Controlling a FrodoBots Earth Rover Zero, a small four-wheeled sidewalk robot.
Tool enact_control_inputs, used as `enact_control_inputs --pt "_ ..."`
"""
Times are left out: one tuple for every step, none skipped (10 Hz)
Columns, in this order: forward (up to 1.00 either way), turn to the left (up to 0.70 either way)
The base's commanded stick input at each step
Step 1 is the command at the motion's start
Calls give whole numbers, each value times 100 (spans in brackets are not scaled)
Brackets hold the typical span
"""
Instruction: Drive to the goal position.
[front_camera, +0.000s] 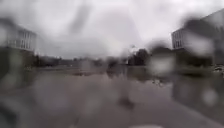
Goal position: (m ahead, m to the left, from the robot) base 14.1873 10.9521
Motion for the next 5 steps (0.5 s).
enact_control_inputs --pt "100 0" --pt "100 0" --pt "100 0" --pt "100 0" --pt "100 0"
